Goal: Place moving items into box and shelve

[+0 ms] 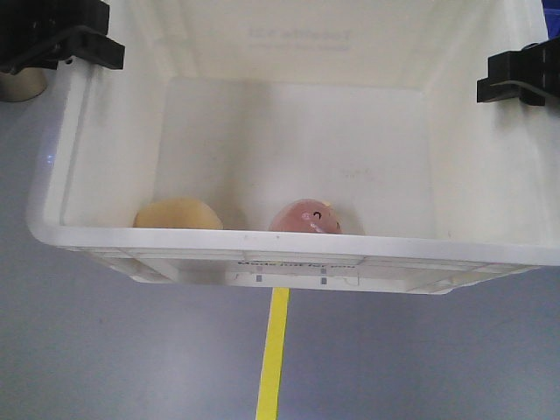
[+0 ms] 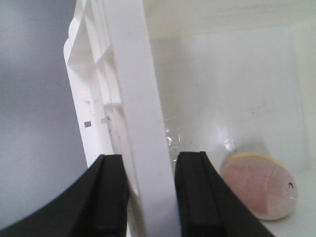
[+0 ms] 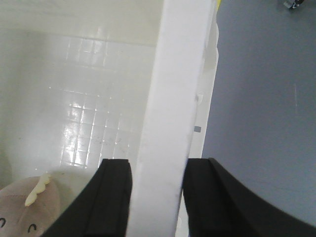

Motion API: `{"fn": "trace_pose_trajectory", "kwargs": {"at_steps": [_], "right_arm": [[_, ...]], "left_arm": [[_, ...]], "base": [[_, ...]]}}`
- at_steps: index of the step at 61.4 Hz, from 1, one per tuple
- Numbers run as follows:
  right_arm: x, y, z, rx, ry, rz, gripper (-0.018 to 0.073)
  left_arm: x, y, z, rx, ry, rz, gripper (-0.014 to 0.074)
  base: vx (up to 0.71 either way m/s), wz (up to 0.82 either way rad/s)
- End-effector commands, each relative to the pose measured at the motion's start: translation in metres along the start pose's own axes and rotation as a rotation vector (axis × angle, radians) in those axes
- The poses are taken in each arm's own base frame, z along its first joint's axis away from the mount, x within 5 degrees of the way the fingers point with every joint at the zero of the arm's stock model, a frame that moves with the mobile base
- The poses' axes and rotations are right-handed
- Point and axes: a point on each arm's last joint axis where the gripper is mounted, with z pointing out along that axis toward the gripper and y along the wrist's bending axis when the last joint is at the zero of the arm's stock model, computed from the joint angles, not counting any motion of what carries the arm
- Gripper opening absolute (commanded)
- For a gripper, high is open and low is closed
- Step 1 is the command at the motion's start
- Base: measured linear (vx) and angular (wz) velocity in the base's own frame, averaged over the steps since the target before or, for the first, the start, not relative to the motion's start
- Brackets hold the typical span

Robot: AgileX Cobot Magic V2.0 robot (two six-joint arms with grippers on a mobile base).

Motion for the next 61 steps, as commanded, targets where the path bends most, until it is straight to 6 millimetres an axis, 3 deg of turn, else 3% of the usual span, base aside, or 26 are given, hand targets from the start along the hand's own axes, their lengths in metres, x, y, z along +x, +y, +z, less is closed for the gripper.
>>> {"fn": "trace_pose_trajectory", "kwargs": {"at_steps": [1, 61], "right_arm": [[-0.0186, 0.0125, -0.0238, -0.073, -0.201, 0.027, -0.0006], [-0.0187, 0.0126, -0.0238, -0.074, -0.201, 0.027, -0.0006]], "left_arm": [[-0.0153, -0.0231, -0.0294, 0.138, -0.2, -0.022, -0.0006], [-0.0152, -0.0231, -0.0294, 0.138, -0.199, -0.022, -0.0006]], "base": [[0.23, 0.14], [0.29, 0.02]]}}
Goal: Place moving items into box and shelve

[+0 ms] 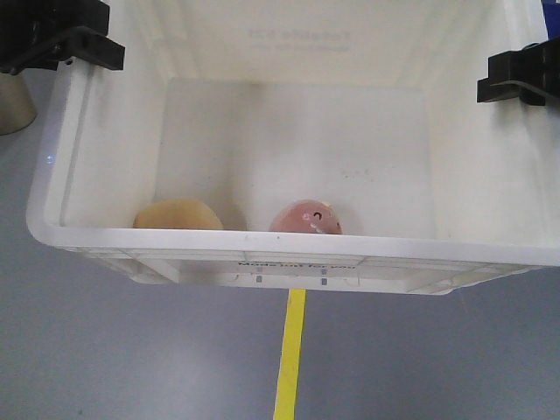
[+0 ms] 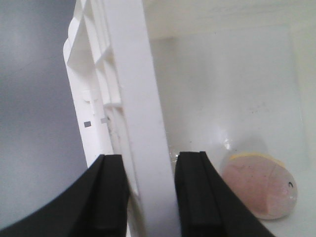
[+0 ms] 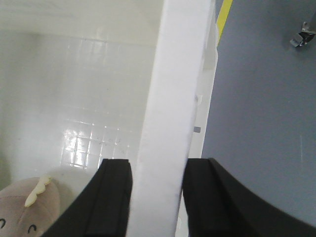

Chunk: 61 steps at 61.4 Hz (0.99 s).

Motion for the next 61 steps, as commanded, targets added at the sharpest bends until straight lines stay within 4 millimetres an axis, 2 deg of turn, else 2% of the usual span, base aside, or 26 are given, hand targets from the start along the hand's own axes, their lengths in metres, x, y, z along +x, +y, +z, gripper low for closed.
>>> {"fn": "trace_pose_trajectory", "kwargs": {"at_steps": [1, 61], "right_arm": [[-0.0187, 0.0126, -0.0238, -0.074, -0.201, 0.027, -0.0006], [-0.0186, 0.0126, -0.0238, -0.074, -0.201, 0.027, -0.0006]], "left_arm": [[-0.0154, -0.0231, -0.0295, 0.138, -0.202, -0.022, -0.0006], [-0.0154, -0.0231, -0.0295, 0.138, -0.202, -0.022, -0.0006]], "base": [[0.35, -0.02], [0.39, 0.05]]}}
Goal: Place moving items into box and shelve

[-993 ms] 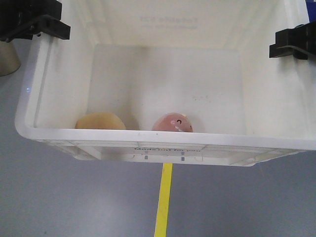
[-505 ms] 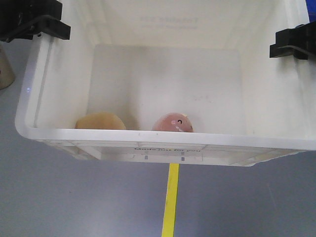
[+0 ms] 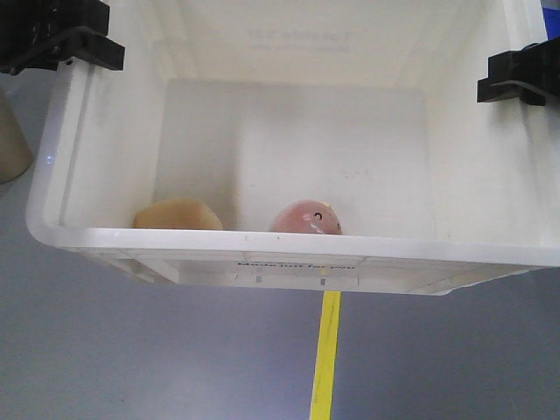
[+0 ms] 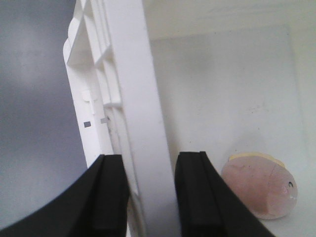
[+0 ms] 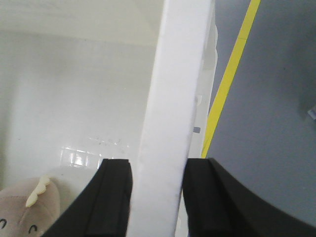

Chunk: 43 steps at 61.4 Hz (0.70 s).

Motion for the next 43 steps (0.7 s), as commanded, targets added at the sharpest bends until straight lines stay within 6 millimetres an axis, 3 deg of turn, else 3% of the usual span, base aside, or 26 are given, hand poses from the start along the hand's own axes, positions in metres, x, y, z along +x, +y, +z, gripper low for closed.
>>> {"fn": "trace_pose_trajectory", "kwargs": {"at_steps": [1, 43], "right_arm": [[-0.0186, 0.0126, -0.0238, -0.074, -0.201, 0.027, -0.0006], [-0.0186, 0.0125, -0.0238, -0.073, -0.201, 0.027, -0.0006]], "left_arm": [[-0.0154, -0.0231, -0.0295, 0.137, -0.202, -0.022, -0.0006], [-0.0155, -0.023, -0.0295, 0.136, -0.203, -0.021, -0.0006]], "base": [[0.43, 0.05], [0.43, -0.02]]}}
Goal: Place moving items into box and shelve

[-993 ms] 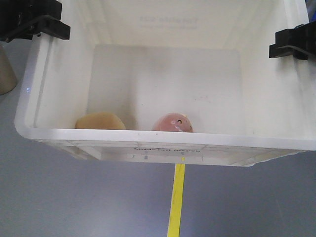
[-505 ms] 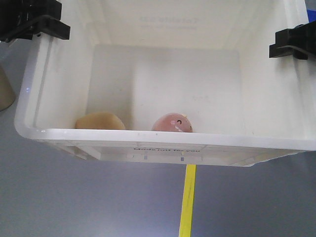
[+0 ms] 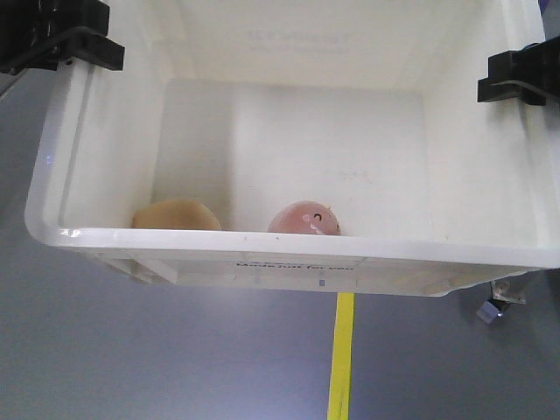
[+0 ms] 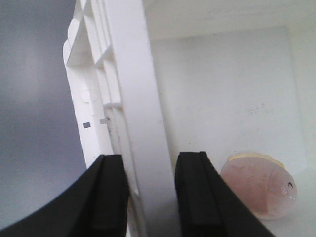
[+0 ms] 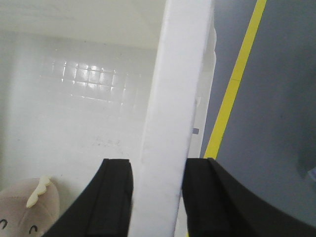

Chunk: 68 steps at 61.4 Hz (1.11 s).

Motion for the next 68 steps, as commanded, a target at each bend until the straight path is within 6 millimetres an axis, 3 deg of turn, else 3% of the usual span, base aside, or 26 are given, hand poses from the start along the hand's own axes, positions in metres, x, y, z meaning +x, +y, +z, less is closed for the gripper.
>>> {"fn": "trace_pose_trajectory", "kwargs": {"at_steps": [1, 68], "right_arm": [[-0.0186, 0.0125, -0.0238, -0.073, -0.201, 0.027, -0.0006], [-0.0186, 0.0126, -0.0238, -0.074, -0.201, 0.027, -0.0006]], "left_arm": [[-0.0155, -0.023, -0.0295, 0.137, -0.204, -0.022, -0.0006], [-0.0155, -0.023, -0.0295, 0.137, -0.203, -0.022, -0.0006]], "base": [[0.44, -0.04], [0.44, -0.06]]}}
